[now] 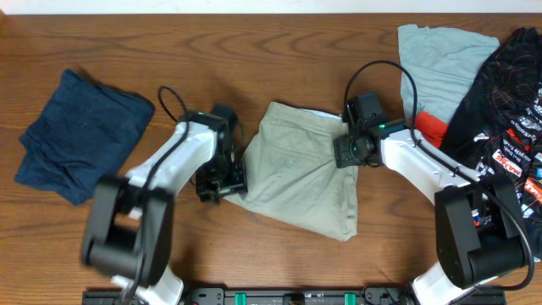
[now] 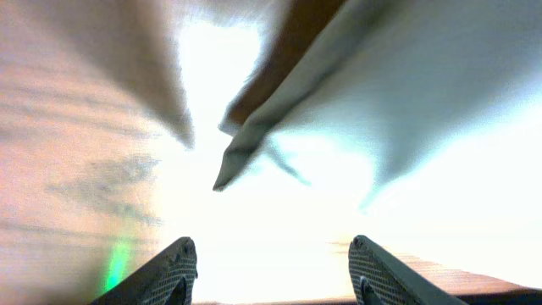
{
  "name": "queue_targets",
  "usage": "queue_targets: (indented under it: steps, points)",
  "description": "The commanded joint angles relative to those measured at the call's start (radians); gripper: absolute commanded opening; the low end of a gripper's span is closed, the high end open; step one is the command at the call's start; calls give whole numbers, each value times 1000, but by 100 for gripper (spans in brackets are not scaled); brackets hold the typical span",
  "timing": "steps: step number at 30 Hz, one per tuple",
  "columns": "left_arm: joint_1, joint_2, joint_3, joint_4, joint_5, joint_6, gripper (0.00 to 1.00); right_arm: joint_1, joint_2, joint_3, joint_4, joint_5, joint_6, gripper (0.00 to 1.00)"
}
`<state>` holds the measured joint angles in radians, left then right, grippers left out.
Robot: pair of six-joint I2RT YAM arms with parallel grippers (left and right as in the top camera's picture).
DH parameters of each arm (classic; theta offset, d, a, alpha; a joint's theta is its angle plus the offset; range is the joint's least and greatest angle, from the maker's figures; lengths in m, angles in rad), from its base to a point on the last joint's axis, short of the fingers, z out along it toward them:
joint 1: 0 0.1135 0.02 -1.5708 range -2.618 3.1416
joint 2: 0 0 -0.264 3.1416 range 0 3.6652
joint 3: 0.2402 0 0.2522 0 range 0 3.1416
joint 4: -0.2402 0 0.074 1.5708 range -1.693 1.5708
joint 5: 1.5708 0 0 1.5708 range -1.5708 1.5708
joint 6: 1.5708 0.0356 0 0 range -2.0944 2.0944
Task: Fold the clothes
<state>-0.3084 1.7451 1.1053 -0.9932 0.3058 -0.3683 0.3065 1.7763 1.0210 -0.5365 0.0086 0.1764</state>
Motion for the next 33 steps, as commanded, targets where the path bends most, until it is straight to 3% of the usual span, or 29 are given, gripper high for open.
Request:
queue_targets:
  steps: [1, 3, 5, 13, 18, 23, 24, 27, 31, 33]
  points:
    - [4, -134, 7, 87, -82, -2, 73, -11, 10, 13, 6, 69, 2, 70]
    - [5, -172, 7, 179, -137, 2, 88, -8, 10, 13, 2, 69, 2, 71]
    - [4, -179, 7, 251, -141, 29, 91, -3, 10, 13, 0, 68, 2, 72]
    - [5, -59, 6, 355, -111, 127, 98, 0, 10, 13, -15, 66, 2, 74]
    - [5, 66, 6, 414, 102, 242, 99, 0, 10, 13, -24, 66, 2, 75]
    - [3, 169, 6, 423, 205, 256, 98, 0, 10, 13, -35, 66, 2, 75]
    - [3, 187, 6, 423, 243, 269, 94, 0, 10, 13, -36, 67, 2, 75]
    - [-4, 226, 6, 414, 317, 296, 68, 0, 10, 13, -36, 67, 2, 75]
    - [-24, 236, 6, 405, 321, 309, 43, 0, 10, 13, -36, 66, 2, 76]
    - [-25, 235, 6, 409, 296, 308, 19, 0, 10, 13, -38, 67, 2, 76]
